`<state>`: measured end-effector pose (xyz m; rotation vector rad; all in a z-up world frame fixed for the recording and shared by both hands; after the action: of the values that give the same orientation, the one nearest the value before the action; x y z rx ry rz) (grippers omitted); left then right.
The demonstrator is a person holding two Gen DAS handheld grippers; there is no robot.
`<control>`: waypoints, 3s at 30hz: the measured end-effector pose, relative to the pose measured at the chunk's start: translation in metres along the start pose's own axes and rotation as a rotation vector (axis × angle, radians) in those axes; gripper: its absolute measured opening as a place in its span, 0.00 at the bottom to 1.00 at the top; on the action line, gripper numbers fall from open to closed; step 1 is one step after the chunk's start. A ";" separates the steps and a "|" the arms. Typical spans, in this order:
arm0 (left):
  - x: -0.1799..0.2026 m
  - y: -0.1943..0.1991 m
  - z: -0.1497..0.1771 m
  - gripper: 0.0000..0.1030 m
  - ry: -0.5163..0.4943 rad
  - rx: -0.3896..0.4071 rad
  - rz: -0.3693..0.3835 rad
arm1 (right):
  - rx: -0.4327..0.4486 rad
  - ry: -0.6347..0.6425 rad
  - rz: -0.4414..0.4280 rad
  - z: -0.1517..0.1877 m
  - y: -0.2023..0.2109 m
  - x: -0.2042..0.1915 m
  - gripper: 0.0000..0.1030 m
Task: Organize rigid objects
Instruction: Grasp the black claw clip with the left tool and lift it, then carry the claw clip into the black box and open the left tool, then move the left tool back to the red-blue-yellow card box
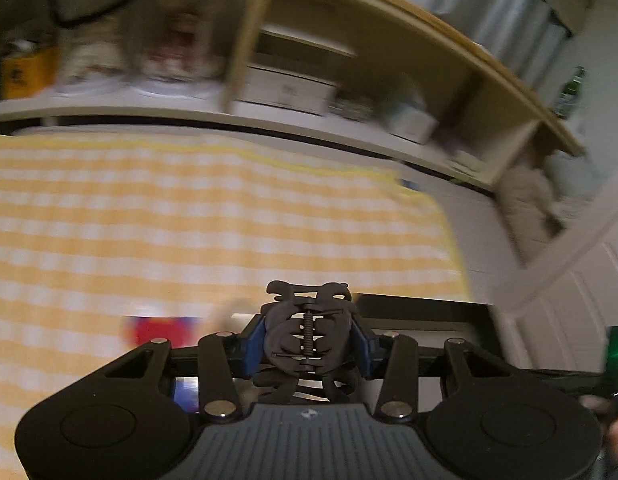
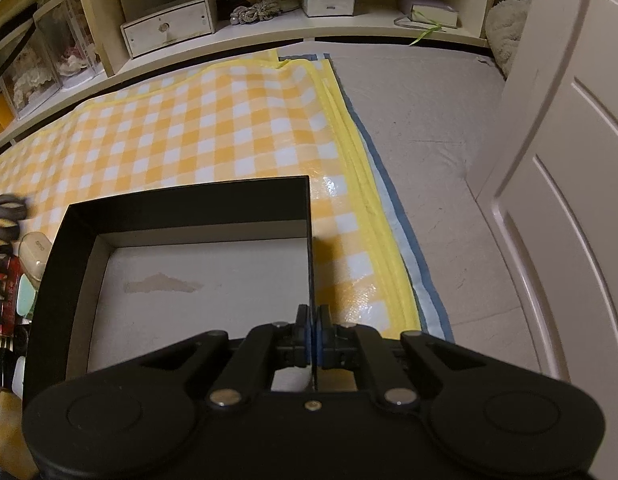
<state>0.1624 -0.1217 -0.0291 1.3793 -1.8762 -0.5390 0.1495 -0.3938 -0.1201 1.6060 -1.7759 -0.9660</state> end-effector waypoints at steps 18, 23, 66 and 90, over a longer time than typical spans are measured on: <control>0.128 -0.138 0.026 0.44 0.038 -0.153 0.142 | 0.012 -0.033 -0.057 0.004 0.000 -0.001 0.05; 0.134 -0.141 0.026 0.45 0.077 -0.124 0.144 | 0.013 -0.040 -0.062 0.003 0.000 0.000 0.06; 0.090 0.026 0.057 1.00 -0.417 -0.009 0.155 | 0.019 -0.070 -0.067 0.005 0.001 0.003 0.06; -0.056 0.033 0.033 1.00 -0.360 0.039 -0.041 | 0.011 -0.056 -0.050 0.006 -0.002 0.002 0.06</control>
<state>0.1250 -0.0611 -0.0440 1.4206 -2.1541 -0.8202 0.1458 -0.3946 -0.1248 1.6519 -1.7886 -1.0354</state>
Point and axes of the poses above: each gripper's, at about its wrist camera, not at the fingertips, and y roughly against the way its jaws point, x to its right, z to its underside, the point moved 3 cm from there along -y, roughly the way its jaws point, and after that the axes turned 1 degree about -z, right-handed, at the moved point
